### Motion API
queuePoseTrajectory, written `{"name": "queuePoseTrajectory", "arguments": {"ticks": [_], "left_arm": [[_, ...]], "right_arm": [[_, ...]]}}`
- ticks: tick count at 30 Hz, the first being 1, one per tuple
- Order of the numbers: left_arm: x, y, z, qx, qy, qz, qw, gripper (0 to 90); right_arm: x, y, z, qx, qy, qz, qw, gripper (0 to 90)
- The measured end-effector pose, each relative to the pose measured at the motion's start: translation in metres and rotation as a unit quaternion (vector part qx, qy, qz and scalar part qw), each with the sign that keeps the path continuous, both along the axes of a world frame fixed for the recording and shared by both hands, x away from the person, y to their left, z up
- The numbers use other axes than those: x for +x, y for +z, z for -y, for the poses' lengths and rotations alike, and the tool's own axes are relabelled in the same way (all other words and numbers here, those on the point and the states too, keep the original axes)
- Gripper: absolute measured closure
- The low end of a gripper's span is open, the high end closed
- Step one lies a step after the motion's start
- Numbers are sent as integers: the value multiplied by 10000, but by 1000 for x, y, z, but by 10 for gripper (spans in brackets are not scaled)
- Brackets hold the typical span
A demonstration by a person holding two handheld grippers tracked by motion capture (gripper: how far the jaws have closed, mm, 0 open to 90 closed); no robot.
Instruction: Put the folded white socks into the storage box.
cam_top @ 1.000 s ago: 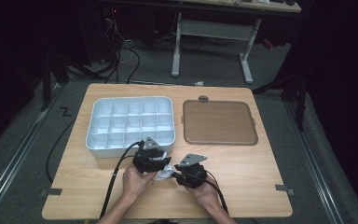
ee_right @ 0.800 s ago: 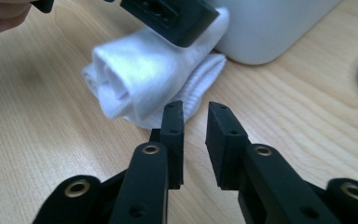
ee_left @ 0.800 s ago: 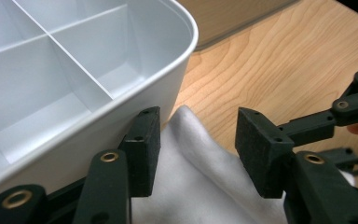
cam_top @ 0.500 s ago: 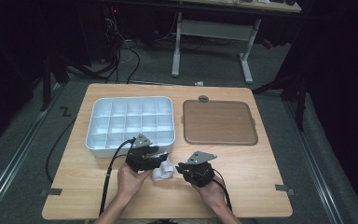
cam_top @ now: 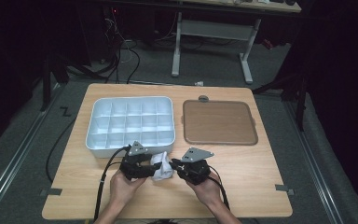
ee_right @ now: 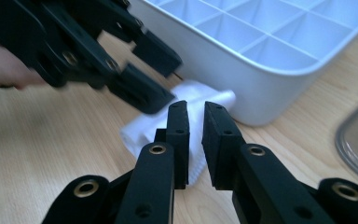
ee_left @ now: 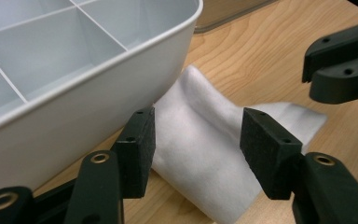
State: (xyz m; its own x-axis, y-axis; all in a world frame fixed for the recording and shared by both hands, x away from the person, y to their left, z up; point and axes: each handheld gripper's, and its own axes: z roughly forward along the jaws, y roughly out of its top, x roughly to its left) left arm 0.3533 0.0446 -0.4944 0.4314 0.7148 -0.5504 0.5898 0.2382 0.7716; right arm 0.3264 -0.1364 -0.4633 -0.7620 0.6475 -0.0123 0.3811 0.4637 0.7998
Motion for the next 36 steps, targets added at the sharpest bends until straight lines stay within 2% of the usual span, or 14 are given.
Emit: {"name": "queuePoseTrajectory", "arguments": {"ticks": [3, 12, 21, 26, 32, 36], "left_arm": [[-1, -5, 4, 65, -17, -7, 10000, 459], [-1, -17, 9, 300, -6, -28, 9995, 453], [2, -22, 9, 355, 50, -310, 9989, 504], [3, -23, 8, 351, 72, -362, 9987, 512], [3, -24, 8, 295, 101, -399, 9987, 511], [4, -25, 7, 259, 102, -415, 9987, 501]], "right_arm": [[2, 1, -9, -72, 111, 25, 9999, 812], [19, -18, -23, -288, 81, -273, 9992, 812], [24, -36, -8, -429, -144, -442, 9980, 809], [25, -46, 1, -558, -273, -536, 9966, 807], [27, -60, 3, -656, -271, -648, 9954, 803], [26, -62, 1, -630, -269, -602, 9958, 802]]}}
